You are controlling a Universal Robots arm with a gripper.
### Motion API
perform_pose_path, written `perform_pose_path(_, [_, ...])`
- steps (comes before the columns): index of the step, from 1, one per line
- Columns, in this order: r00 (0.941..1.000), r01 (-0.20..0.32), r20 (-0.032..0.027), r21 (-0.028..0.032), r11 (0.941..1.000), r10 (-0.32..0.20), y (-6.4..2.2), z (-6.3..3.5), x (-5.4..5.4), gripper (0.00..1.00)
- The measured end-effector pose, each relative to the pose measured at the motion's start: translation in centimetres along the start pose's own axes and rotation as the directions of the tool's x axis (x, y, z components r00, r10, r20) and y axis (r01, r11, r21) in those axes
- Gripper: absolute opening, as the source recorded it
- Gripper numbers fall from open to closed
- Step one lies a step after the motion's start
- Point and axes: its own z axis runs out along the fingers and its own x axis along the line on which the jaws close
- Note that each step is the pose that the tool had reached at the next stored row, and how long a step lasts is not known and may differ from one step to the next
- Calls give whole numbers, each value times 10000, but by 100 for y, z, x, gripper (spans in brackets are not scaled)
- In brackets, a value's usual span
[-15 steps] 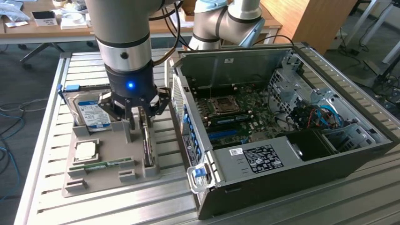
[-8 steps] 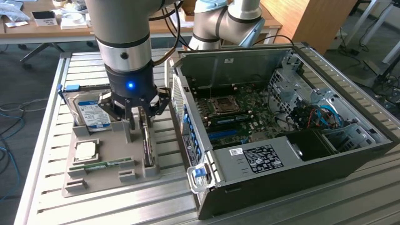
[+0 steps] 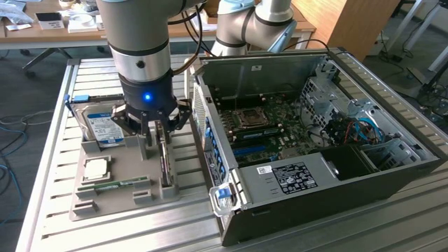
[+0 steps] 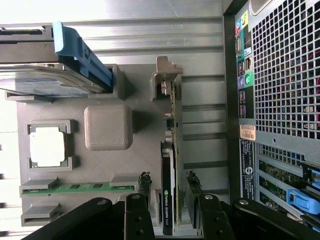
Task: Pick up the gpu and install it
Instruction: 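Pick up the gpu and move the gpu toward the slot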
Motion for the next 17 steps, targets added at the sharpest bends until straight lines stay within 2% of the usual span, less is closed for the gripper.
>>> perform_pose_path(7, [10000,0,0,0,10000,0,0,0,0,42])
perform_pose_path(17, [10000,0,0,0,10000,0,-2,50,1,42])
